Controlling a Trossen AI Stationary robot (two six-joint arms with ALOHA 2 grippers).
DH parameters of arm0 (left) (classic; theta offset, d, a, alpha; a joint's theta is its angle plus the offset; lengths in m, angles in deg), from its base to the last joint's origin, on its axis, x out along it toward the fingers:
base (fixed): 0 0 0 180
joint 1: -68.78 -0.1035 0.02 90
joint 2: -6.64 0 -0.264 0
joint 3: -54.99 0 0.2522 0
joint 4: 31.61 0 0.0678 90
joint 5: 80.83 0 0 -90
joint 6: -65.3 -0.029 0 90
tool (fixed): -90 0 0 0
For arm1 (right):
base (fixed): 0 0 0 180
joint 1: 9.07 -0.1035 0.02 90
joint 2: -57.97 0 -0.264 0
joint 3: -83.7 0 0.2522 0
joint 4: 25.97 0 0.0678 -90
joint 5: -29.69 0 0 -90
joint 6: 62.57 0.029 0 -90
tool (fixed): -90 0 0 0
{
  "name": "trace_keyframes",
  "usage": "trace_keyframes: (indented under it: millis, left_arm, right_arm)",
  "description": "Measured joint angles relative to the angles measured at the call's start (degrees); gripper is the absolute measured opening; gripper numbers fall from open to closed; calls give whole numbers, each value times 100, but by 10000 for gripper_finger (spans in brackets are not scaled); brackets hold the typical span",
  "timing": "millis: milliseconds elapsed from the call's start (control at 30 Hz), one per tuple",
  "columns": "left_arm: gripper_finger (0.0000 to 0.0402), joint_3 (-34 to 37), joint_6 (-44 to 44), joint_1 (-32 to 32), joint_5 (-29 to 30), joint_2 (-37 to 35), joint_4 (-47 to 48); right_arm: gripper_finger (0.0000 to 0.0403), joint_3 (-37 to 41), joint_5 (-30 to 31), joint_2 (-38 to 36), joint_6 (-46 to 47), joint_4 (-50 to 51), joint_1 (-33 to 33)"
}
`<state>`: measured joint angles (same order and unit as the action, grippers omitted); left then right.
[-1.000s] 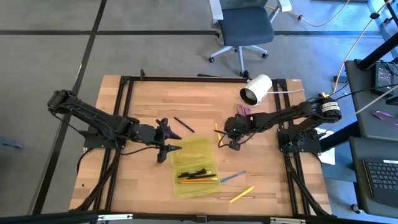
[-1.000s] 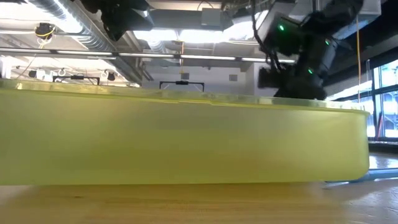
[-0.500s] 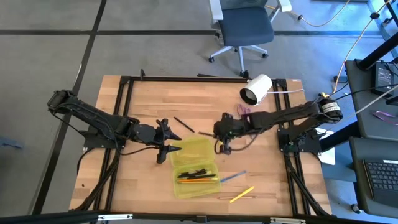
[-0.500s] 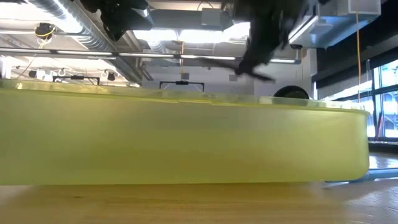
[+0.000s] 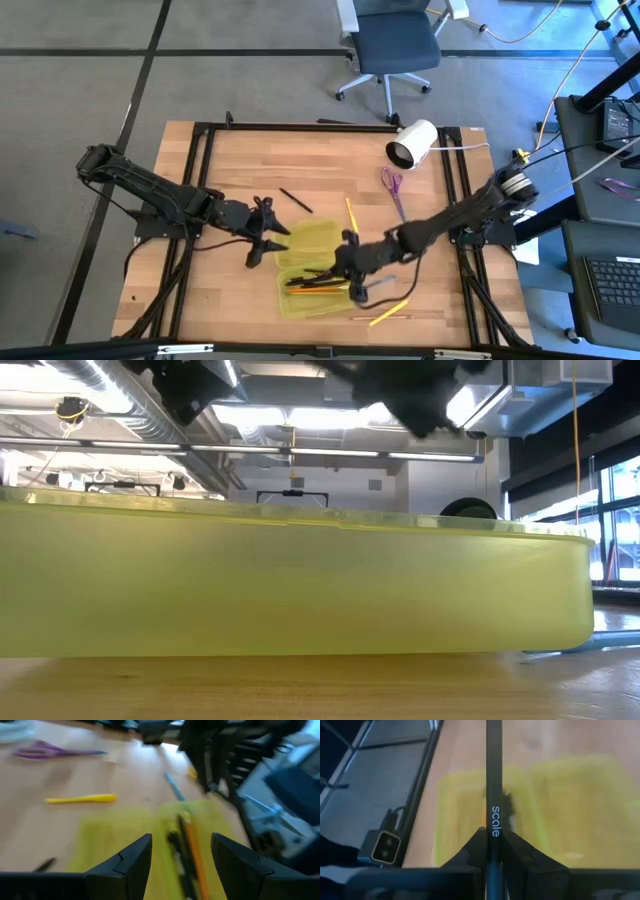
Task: Pick & place school supplies into a supply box
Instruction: Put the black pen into the yellow supplies box
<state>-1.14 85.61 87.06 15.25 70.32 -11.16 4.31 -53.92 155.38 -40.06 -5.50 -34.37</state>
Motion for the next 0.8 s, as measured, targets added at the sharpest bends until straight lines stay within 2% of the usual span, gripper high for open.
trace_keyframes:
  millis: [133, 333, 633, 800]
  left_arm:
    - [195, 0, -1, 0, -445, 0, 0]
    - [194, 0, 4, 0, -454, 0, -2]
    - [194, 0, 3, 0, -429, 0, -4]
    - [196, 0, 4, 0, -421, 0, -49]
  right_arm:
    - [42, 4, 51, 628, 338, -488, -140]
    - [43, 4, 55, 1268, 686, -871, -138]
    - [44, 4, -46, 1552, 725, -852, -138]
    - [59, 4, -46, 1553, 725, -825, -125]
